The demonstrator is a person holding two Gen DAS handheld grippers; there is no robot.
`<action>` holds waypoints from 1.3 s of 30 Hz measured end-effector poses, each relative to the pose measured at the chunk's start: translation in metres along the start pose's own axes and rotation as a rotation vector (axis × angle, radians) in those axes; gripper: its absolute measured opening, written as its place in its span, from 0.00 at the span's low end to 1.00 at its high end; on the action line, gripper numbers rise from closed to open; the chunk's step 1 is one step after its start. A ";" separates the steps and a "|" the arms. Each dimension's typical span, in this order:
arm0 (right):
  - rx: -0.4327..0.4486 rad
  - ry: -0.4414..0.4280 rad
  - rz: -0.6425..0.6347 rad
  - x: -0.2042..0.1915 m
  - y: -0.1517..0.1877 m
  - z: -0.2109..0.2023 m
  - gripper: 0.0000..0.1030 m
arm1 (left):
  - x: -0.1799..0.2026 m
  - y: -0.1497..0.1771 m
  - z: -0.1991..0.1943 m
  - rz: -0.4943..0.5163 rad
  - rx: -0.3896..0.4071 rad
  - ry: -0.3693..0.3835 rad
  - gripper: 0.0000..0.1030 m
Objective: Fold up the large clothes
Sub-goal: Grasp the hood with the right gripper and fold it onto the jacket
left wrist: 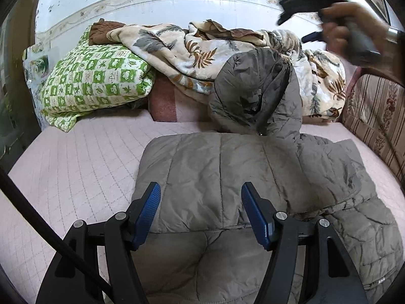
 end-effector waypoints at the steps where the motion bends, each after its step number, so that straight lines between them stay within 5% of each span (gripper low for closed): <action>1: -0.003 0.007 0.016 0.004 -0.002 0.016 0.70 | 0.001 0.001 0.001 0.005 -0.003 0.003 0.64; 10: -0.007 0.124 0.062 0.033 -0.007 0.123 0.73 | 0.000 0.011 0.020 -0.011 -0.049 0.015 0.64; 12: -0.022 0.116 0.074 0.038 -0.004 0.138 0.52 | 0.000 0.015 0.024 -0.011 -0.065 0.020 0.64; 13: -0.039 0.111 0.062 0.037 -0.001 0.143 0.14 | 0.000 0.016 0.026 -0.010 -0.070 0.020 0.64; 15: -0.069 0.113 0.026 0.036 0.006 0.146 0.05 | 0.001 0.016 0.027 -0.007 -0.070 0.020 0.64; 20: 0.007 0.089 -0.004 0.033 0.003 0.110 0.03 | 0.003 0.013 0.019 -0.003 -0.050 0.020 0.64; 29: 0.087 -0.023 -0.069 0.002 0.013 -0.015 0.03 | -0.005 0.002 0.002 -0.004 -0.005 -0.011 0.64; 34: 0.100 -0.093 -0.106 -0.019 0.053 -0.094 0.03 | -0.016 -0.002 -0.004 -0.040 0.000 -0.021 0.64; 39: 0.042 -0.117 -0.115 -0.017 0.128 -0.139 0.03 | -0.019 -0.005 -0.008 -0.030 0.017 -0.046 0.64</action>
Point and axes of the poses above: each gripper's, at about its wrist camera, not at the fingertips, and z roughly the way its jaws point, x to its right, y to its underside, the point moved 5 cm from there along z, roughly the way its jaws point, and after that the axes turned 9 degrees about x, right-handed, at the moved point
